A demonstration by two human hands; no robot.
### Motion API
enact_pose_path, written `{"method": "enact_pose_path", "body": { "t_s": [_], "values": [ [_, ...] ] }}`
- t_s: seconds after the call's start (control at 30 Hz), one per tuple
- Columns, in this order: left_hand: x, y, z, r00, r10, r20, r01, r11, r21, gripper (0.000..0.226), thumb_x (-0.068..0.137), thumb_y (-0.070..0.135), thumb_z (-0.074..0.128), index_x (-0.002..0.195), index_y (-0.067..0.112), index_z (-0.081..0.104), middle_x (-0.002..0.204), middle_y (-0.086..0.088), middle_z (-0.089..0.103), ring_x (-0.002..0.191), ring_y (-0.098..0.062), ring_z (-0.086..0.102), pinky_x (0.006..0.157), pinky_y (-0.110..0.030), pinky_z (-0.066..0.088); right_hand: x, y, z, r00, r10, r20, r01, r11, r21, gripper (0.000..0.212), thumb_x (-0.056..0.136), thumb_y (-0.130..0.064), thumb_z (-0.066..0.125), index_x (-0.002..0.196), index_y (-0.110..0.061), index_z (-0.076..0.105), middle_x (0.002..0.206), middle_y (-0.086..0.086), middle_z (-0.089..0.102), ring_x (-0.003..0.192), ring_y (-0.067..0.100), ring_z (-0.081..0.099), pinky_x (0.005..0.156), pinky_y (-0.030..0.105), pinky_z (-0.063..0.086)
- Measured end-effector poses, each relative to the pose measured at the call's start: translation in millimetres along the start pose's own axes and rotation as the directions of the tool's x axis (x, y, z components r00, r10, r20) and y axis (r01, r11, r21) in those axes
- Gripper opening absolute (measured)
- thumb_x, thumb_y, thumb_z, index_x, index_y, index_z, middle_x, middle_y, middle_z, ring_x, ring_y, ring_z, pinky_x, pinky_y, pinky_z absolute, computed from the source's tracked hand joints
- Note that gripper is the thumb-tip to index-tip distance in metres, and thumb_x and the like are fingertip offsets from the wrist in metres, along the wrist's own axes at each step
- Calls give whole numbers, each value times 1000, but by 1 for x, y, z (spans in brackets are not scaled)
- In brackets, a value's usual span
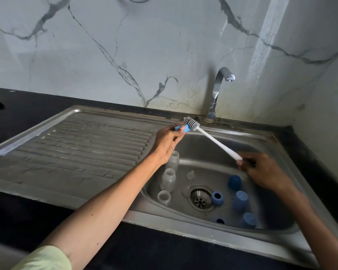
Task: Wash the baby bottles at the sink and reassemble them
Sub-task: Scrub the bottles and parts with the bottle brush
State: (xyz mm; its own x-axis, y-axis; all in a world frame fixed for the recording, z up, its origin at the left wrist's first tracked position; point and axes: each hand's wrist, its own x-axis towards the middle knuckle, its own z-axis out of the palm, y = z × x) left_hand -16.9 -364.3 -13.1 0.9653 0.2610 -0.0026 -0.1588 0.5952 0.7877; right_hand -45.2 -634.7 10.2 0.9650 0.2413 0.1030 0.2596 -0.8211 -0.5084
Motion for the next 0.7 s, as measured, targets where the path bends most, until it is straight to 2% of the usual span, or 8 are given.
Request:
{"method": "enact_pose_path", "body": {
  "t_s": [0.1,0.2,0.3,0.33,0.4,0.5,0.6,0.7],
  "values": [
    [-3,-3,-1,999,44,-19,-41,990,138,18,82,-11,70,98,-2,71,98,-18,72,103,-31,69,94,-30,57,2,5,-6,1000,24,-14,-24,1000,-19,31,99,-24,54,129,-20,60,91,3,61,74,6,52,60,17,35],
    [5,-17,-5,992,110,-67,-71,899,432,30,79,5,81,107,11,73,96,-4,74,93,-16,68,87,-25,53,2,7,-9,999,46,-25,-47,999,-19,28,99,-25,54,125,-18,62,86,2,59,72,5,51,58,18,33],
    [6,-29,1,980,193,44,-158,630,761,38,74,31,84,111,30,75,101,15,75,94,-2,68,91,-20,53,6,12,-10,997,67,-26,-68,997,-32,28,99,-25,54,124,-16,64,87,4,61,71,3,51,56,18,31],
    [3,-32,3,977,186,103,-186,513,838,35,76,33,83,110,31,76,104,17,74,94,0,67,86,-11,51,7,13,-10,997,70,-25,-71,997,-29,29,99,-25,54,125,-16,63,88,4,60,71,2,50,56,17,31],
    [-2,-40,11,975,140,171,-212,368,905,31,81,21,82,111,19,76,107,7,74,92,-3,64,73,1,45,9,16,-10,997,76,-24,-76,997,-28,29,99,-25,54,125,-16,63,88,2,59,71,3,49,57,18,31],
    [5,-58,20,971,101,215,-234,247,940,38,71,19,90,106,13,77,102,0,76,93,-9,69,84,-16,54,10,19,-11,996,87,-15,-88,995,-46,24,99,-26,53,118,-18,66,88,3,61,72,5,51,58,19,32],
    [15,-77,31,976,22,216,-217,114,969,42,66,21,92,105,14,77,103,0,76,94,-9,68,82,-17,51,12,21,-11,995,101,2,-100,992,-79,17,99,-28,53,108,-22,66,90,4,64,73,6,52,57,20,32],
    [24,-102,39,963,-104,249,-254,-38,966,45,65,21,93,107,19,76,108,-2,75,101,-15,69,90,-27,55,14,24,-12,996,90,13,-89,993,-78,16,98,-27,54,108,-26,66,93,4,67,73,6,53,60,21,34]
  ]
}}
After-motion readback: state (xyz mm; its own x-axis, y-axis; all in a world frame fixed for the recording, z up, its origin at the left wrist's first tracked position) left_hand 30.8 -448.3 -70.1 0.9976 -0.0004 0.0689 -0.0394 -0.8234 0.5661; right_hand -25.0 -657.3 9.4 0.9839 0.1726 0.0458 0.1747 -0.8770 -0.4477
